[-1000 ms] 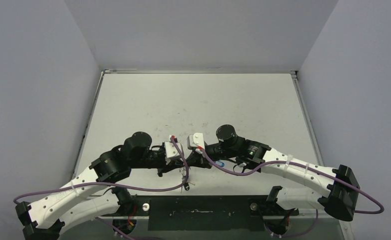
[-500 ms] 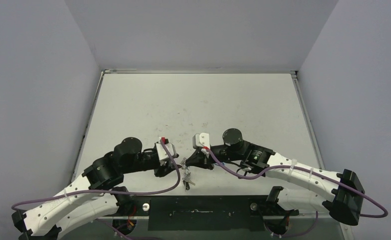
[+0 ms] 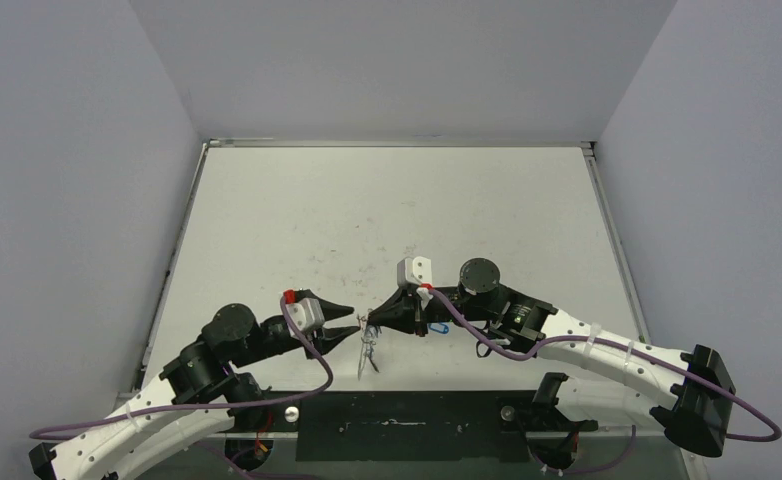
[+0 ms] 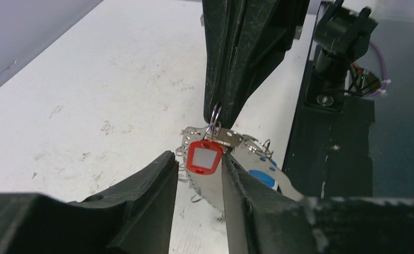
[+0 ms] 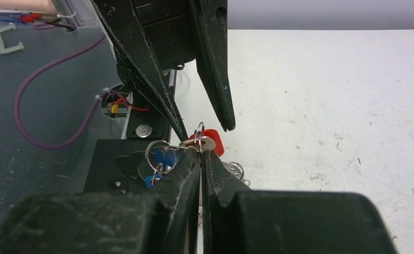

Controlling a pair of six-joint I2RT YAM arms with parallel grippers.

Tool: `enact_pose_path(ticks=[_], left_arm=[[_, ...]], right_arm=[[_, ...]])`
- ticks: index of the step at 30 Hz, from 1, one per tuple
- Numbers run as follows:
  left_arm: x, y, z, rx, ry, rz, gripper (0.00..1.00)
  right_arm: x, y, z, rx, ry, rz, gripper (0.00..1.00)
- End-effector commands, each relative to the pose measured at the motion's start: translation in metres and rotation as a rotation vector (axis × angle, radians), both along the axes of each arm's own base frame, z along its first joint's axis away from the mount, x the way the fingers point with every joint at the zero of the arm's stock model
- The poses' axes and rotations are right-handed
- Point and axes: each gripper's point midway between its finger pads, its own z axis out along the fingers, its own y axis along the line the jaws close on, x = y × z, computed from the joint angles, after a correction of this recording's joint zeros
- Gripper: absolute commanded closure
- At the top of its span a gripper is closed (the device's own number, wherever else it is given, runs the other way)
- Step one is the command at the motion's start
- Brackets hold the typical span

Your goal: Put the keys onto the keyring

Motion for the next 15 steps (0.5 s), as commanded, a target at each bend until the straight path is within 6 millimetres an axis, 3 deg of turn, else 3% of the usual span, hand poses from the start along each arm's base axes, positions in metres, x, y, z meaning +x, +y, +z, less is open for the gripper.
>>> enact_pose_path(ticks=[1,10,15], left_arm=[[-0.006,-0.008,0.041,-0.149,-0.074,-0.048,0.71],[-0.012,-0.013,0.03,-0.113,-0.045,-0.095,1.0],[-0.012,-0.015,0.018,-0.073,-0.016,-0.1,1.0]], right_arm=[[-0.001,0.002,0.034,0.122,-0.054,0.016,1.0],[-0.001,0.002,0.04,0.144,-0.034,0.007,1.0],[-0.001,0.002,0.047,0.171,-0.036,0.001,1.0]])
